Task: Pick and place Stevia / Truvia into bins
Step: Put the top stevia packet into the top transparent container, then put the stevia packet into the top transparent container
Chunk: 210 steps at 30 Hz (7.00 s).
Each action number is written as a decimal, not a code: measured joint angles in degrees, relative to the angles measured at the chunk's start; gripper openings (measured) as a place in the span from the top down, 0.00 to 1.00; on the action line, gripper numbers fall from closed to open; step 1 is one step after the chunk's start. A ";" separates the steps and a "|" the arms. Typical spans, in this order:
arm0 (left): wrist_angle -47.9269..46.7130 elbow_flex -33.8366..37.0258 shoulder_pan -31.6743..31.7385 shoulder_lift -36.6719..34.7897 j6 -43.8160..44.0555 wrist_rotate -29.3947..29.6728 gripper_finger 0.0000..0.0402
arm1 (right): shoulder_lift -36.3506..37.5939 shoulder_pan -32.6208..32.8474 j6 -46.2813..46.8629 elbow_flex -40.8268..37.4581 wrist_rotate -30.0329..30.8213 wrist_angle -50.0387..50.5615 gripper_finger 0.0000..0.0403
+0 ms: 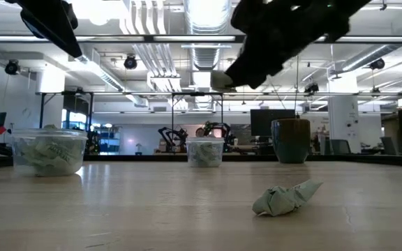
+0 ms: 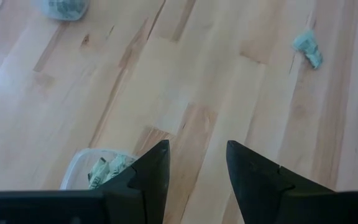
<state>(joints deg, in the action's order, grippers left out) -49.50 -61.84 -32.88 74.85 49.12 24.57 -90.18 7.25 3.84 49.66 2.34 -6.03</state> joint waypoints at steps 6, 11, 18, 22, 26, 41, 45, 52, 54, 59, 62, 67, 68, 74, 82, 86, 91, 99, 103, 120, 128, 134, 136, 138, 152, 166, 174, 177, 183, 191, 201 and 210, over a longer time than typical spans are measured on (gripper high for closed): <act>2.06 -0.01 0.00 0.00 0.00 0.50 0.65 | -0.03 -7.54 -0.10 3.51 2.33 2.94 0.98; 3.89 -0.01 0.00 0.00 0.01 3.12 0.65 | -0.07 -13.36 -0.85 5.08 2.39 6.54 0.98; 6.26 -0.01 0.02 0.00 0.09 5.01 0.65 | -0.10 -18.86 -1.10 5.41 2.37 5.82 0.98; 7.11 -0.01 0.00 0.00 0.12 7.19 0.65 | -0.72 -20.31 -1.98 5.39 2.35 5.17 0.98; 7.63 -0.01 0.13 0.00 0.17 9.06 0.65 | -2.85 -20.71 -2.78 5.34 1.89 3.92 0.98; 8.71 -0.05 0.24 0.00 0.17 10.10 0.65 | -12.47 -23.22 -5.73 12.10 0.34 4.25 0.98; 8.52 -0.05 0.26 0.00 0.17 10.29 0.65 | -15.84 -24.05 -5.57 15.15 -2.47 6.82 0.98; 8.51 -0.05 0.26 0.00 0.17 10.26 0.65 | -20.37 -24.07 -6.84 19.29 -3.03 11.29 0.98; 8.52 -0.05 0.26 0.00 0.17 10.25 0.65 | -21.19 -24.11 -6.84 20.03 -3.00 12.06 0.98; 8.50 -0.05 0.26 0.00 0.20 10.22 0.65 | -22.41 -24.18 -6.95 20.73 -2.84 14.45 0.98; 8.43 -0.05 0.26 0.00 0.13 10.22 0.65 | -22.37 -24.18 -7.26 20.76 -2.84 14.88 0.98; 8.27 -0.03 0.26 0.00 0.01 10.20 0.65 | -22.02 -24.20 -7.56 20.67 -4.27 15.96 0.96; 8.18 -0.05 0.26 0.00 0.00 10.20 0.65 | -21.81 -24.20 -7.59 20.62 -5.29 15.86 0.95; 8.17 -0.03 0.26 0.00 0.00 10.13 0.65 | -20.91 -24.18 -8.76 20.60 -6.90 15.70 0.81; 8.47 -0.03 0.26 0.00 0.09 10.12 0.65 | -20.07 -24.18 -8.55 21.39 -6.90 15.94 0.64; 8.49 -0.03 0.26 0.00 0.09 10.13 0.65 | -17.86 -24.14 -8.57 21.39 -6.78 15.69 0.60; 8.47 -0.03 0.26 0.00 0.02 10.13 0.65 | -15.00 -24.36 -8.83 21.39 -3.67 17.07 0.61; 8.81 -0.01 0.26 0.12 -1.40 10.15 0.65 | -7.42 -23.66 -11.61 20.79 -13.47 22.95 0.66; 8.95 0.02 0.26 0.83 -3.46 10.29 0.65 | -3.65 -22.26 -11.98 19.88 -21.91 27.03 0.68; 6.79 0.39 0.28 3.24 -7.93 10.17 0.65 | 0.95 0.42 -2.60 4.99 -27.94 12.33 0.69; -0.28 0.37 0.28 0.97 -6.03 9.83 0.65 | -5.26 7.67 -1.78 4.37 -27.69 6.54 0.70; -0.90 0.37 0.28 -0.37 -7.83 9.63 0.65 | -12.88 12.22 -0.80 8.73 -27.75 3.02 0.70; -1.11 0.37 0.28 -0.72 -7.98 9.64 0.65 | -15.21 12.95 -0.42 10.42 -27.73 3.32 0.70; -1.61 0.37 0.28 -0.98 -8.00 9.65 0.65 | -17.09 13.27 0.43 12.20 -27.69 3.18 0.70; -4.06 0.48 0.24 -1.29 -8.02 8.77 0.65 | -24.60 15.45 -0.80 16.82 -22.43 10.25 0.69; -3.40 1.59 0.09 -1.29 -6.12 5.63 0.65 | -25.03 20.31 2.15 16.82 -0.22 13.42 0.71; -2.93 2.05 -0.23 -1.29 -4.45 5.53 0.65 | -24.71 20.45 8.18 16.88 5.20 16.66 0.84; -2.69 2.11 -0.26 -1.29 -4.42 5.52 0.65 | -24.44 20.43 8.24 16.83 6.39 17.19 0.90; -2.09 2.27 -0.24 -1.27 -4.48 5.56 0.65 | -21.67 20.01 8.01 16.51 13.61 19.67 0.97; -2.09 2.90 -0.24 -1.22 -4.46 6.00 0.65 | -14.88 17.09 7.52 16.58 28.57 24.53 0.98; 1.59 3.16 -0.24 -1.17 -4.39 7.77 0.65 | -10.60 4.48 0.50 17.23 33.84 25.53 0.98; 2.77 3.25 -0.24 -1.07 -2.58 9.66 0.65 | -10.28 -5.98 -5.43 18.57 32.19 25.52 0.98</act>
<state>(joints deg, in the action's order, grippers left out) -46.73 -58.59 -33.12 73.78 46.54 34.22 -100.47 1.27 -1.60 68.23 34.54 19.49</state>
